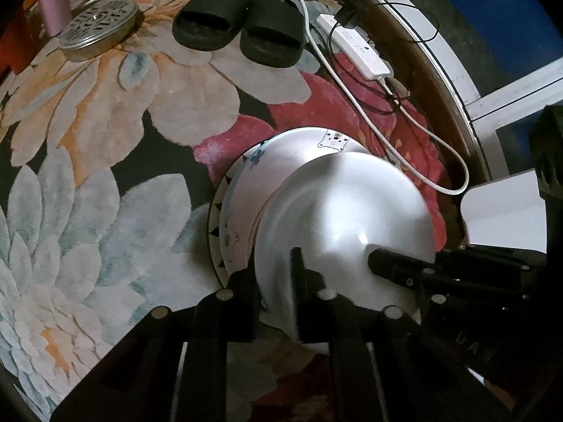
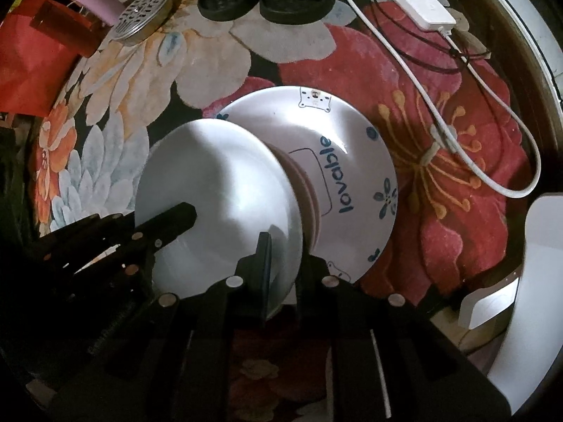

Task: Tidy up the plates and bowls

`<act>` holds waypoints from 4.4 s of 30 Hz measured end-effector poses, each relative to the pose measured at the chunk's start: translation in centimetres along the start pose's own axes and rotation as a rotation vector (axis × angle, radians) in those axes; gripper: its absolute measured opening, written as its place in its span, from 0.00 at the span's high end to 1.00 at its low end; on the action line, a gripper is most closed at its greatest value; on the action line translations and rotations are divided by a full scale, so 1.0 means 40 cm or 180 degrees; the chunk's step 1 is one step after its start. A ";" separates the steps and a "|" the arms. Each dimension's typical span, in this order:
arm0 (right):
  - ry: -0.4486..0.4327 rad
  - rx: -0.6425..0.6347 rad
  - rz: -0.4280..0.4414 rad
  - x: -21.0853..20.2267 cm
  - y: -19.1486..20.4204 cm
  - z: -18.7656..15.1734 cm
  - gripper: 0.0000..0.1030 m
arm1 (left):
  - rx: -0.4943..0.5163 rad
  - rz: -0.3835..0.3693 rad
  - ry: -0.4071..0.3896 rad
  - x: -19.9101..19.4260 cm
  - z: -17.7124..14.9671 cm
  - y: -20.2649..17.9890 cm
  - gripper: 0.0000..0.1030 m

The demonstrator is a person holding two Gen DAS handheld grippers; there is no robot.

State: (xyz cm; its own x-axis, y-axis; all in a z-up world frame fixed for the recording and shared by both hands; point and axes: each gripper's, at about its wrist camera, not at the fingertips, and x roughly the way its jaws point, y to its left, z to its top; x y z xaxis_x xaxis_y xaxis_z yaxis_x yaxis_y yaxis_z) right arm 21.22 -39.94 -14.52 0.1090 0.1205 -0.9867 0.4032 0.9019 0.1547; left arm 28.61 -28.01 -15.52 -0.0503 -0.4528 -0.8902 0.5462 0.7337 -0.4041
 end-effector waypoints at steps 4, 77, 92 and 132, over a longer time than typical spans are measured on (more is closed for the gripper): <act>0.0046 0.0053 0.0056 0.003 -0.002 -0.002 0.86 | 0.0000 -0.0085 0.0014 0.001 0.000 -0.010 0.67; -0.0642 -0.0017 -0.0372 -0.078 0.004 -0.048 0.04 | -0.0050 0.0534 -0.0788 -0.124 -0.080 0.093 0.04; -0.0726 -0.0263 -0.0954 -0.080 0.037 -0.069 0.04 | -0.0056 0.0675 -0.0724 -0.118 -0.097 0.093 0.03; -0.0691 -0.0342 -0.0763 -0.051 0.044 -0.109 0.04 | 0.0081 0.0750 -0.0598 -0.083 -0.134 0.093 0.04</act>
State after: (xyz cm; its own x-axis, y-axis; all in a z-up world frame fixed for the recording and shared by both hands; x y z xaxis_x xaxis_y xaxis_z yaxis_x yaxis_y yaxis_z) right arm 17.74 -36.80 -12.44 0.2181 -0.1809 -0.9590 0.3440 0.9338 -0.0980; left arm 26.33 -21.04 -15.20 0.2347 -0.3592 -0.9033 0.5454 0.8178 -0.1835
